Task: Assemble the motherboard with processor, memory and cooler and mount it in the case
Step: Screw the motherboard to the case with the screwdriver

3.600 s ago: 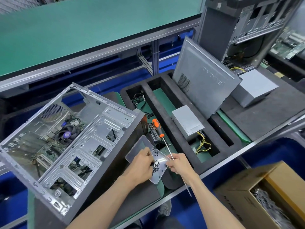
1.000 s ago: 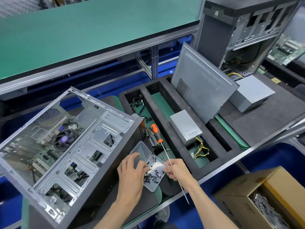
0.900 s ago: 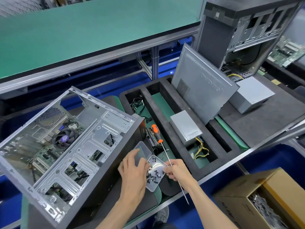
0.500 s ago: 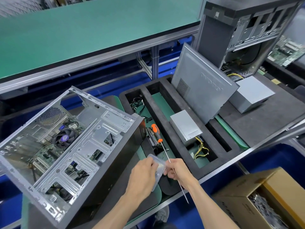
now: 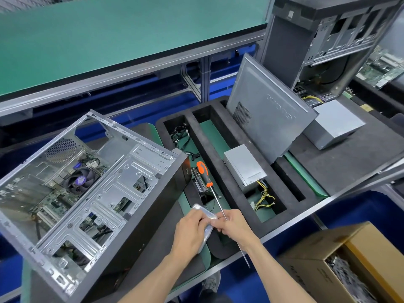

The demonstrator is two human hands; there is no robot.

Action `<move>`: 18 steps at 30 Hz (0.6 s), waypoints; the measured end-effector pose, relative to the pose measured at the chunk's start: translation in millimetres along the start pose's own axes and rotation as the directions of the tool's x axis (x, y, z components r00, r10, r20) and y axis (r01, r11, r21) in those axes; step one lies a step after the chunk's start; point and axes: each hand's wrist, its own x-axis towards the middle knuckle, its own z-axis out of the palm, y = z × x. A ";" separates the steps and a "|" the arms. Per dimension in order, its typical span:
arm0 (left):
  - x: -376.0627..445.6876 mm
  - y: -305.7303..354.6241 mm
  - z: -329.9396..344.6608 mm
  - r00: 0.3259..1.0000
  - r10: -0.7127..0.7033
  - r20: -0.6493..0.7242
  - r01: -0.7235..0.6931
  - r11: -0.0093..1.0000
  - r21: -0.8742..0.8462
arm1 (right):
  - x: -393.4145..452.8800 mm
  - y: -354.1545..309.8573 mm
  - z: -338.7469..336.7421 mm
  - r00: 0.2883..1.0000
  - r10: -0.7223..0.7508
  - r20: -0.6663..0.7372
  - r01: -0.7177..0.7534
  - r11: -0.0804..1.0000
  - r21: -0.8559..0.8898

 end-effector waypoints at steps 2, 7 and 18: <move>1.4 1.7 -0.5 1.000 -0.031 -0.007 0.031 0.999 -0.016 | -1.7 -0.7 -1.4 0.996 0.002 -0.091 0.001 1.000 0.029; 6.0 15.5 -13.3 0.984 -0.172 0.037 0.175 0.953 -0.247 | -3.5 -30.6 -14.3 0.945 -0.126 -0.301 0.126 0.992 -0.020; -4.0 73.2 -102.4 0.930 -0.364 -0.056 0.151 0.515 -0.844 | -17.6 -231.6 36.9 0.843 -0.491 -0.219 0.533 0.714 0.453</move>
